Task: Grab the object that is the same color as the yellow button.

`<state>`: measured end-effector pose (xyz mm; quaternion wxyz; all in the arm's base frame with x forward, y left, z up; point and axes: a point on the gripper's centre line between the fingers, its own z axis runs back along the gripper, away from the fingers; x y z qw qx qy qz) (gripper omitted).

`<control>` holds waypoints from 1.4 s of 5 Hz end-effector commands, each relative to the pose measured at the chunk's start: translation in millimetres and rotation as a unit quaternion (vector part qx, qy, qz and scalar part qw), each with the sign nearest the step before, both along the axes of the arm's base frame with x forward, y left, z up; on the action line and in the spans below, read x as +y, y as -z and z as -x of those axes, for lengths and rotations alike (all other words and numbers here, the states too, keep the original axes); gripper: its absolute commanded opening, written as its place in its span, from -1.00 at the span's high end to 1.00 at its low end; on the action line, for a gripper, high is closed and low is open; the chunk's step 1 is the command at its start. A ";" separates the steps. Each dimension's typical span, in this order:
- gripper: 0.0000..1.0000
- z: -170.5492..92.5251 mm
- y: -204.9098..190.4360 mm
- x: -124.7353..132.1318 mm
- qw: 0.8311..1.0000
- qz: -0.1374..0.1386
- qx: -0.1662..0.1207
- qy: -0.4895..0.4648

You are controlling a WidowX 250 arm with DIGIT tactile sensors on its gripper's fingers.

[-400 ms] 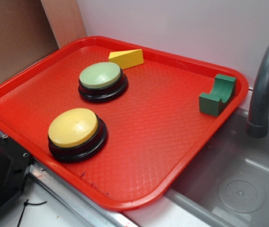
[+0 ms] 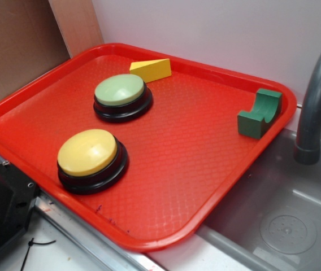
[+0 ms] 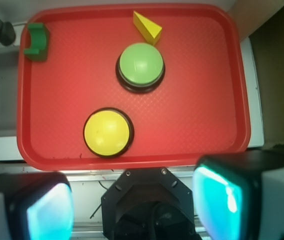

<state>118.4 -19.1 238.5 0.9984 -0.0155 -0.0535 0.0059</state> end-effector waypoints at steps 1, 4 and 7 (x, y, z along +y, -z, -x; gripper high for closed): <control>-1.00 -55.8 37.9 19.2 0.997 -0.064 -0.046 0.015; -1.00 -133.5 107.3 61.7 0.993 -0.040 -0.103 -0.033; -1.00 -194.8 147.6 67.7 0.992 -0.044 -0.115 -0.038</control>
